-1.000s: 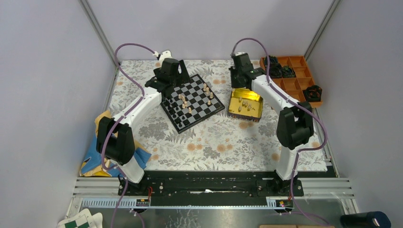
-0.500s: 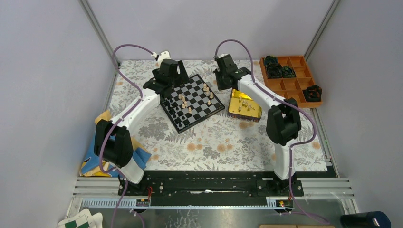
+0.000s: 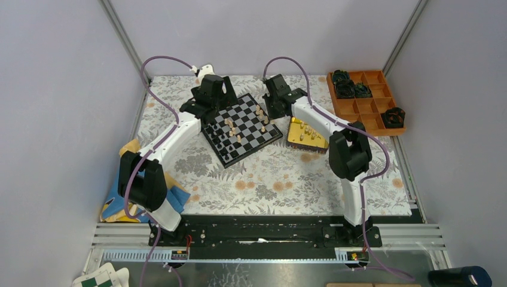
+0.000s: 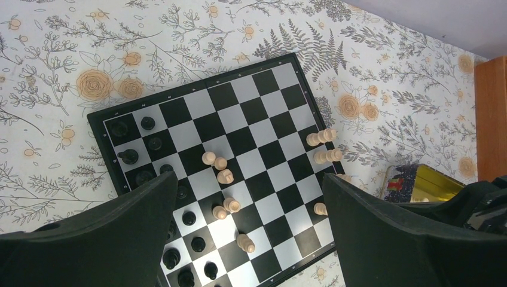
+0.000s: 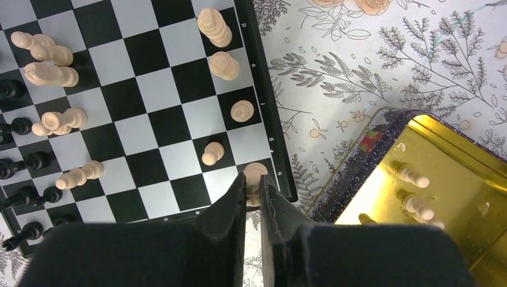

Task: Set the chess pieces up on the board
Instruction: Place the chess piece on the chessboard, then pick up the chess piece from the storage box, then place the chess piece on the chessboard.

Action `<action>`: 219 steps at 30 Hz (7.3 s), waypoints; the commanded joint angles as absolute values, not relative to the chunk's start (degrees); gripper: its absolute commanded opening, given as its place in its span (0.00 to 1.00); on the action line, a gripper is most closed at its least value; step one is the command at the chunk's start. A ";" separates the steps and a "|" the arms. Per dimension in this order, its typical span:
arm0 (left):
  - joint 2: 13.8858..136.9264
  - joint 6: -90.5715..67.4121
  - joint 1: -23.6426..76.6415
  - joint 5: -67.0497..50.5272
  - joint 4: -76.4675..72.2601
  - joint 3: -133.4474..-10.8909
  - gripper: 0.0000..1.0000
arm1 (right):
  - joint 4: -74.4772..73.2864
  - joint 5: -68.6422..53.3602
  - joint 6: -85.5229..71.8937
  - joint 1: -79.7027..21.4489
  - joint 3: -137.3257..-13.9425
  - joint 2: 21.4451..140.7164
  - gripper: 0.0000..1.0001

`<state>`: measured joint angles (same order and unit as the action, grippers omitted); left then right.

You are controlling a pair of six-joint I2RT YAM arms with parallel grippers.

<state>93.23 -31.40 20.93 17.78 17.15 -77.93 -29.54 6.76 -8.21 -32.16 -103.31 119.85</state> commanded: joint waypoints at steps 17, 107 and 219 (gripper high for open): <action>92.57 -31.45 20.39 18.01 15.52 -78.05 0.99 | -26.39 4.95 -7.38 -32.96 -105.23 123.89 0.00; 94.83 -53.53 20.21 15.02 45.70 -105.07 0.99 | -0.90 23.36 -15.91 -23.64 -83.21 114.63 0.46; 81.14 -27.97 24.79 25.70 0.19 -57.00 0.99 | -20.42 10.69 -10.44 -36.04 -87.34 104.50 0.00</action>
<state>83.29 -32.71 25.04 22.63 6.37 -59.24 -21.58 12.88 -11.77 -34.15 -88.23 107.96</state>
